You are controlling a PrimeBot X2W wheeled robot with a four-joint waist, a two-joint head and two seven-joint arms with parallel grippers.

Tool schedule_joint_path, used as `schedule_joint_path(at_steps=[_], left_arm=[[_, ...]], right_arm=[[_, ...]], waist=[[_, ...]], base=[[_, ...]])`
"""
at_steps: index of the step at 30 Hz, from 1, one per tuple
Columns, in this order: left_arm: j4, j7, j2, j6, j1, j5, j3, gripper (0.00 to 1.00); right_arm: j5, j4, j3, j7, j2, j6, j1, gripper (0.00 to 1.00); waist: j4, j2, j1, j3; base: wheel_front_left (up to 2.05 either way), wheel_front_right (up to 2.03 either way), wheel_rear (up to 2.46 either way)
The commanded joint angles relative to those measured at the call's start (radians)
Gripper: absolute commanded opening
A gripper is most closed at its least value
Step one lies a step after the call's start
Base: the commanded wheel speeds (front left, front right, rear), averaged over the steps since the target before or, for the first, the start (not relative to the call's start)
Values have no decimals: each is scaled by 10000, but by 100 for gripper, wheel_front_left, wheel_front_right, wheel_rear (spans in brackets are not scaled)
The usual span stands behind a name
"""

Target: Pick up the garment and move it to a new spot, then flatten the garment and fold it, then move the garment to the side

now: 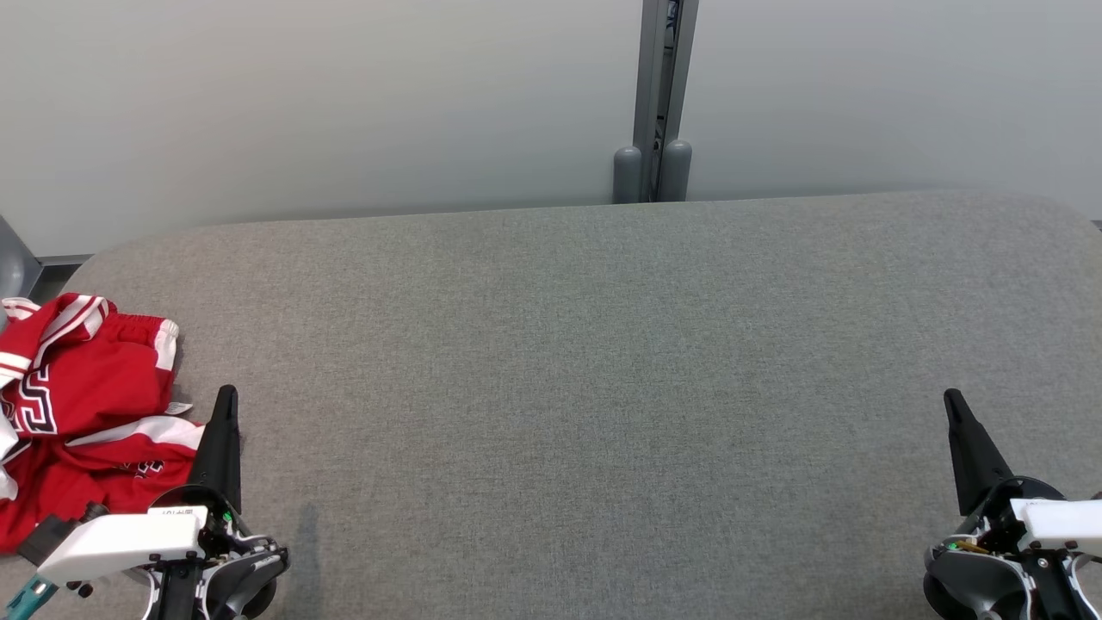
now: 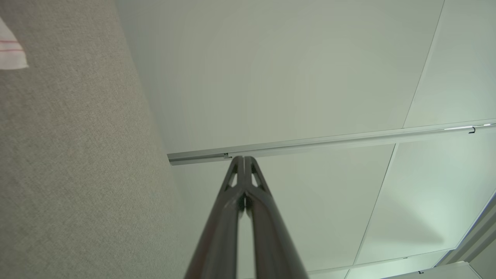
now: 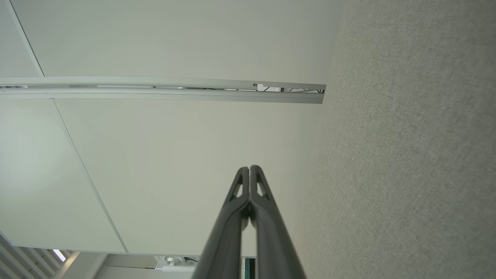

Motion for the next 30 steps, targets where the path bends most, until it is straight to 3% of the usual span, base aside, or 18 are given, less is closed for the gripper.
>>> schedule_joint_path(at_steps=[1, 30], left_arm=[[-3, 24, 27, -24, -96, -12, 28, 0], [-2, 24, 27, -24, -96, -12, 28, 0]], right_arm=[[3, 21, -1, 22, -37, 4, -90, 0], [3, 21, -1, 22, -37, 4, -91, 0]], waist=[[0, 0, 0, 0], [0, 0, 0, 0]], base=[[0, 0, 0], [0, 0, 0]])
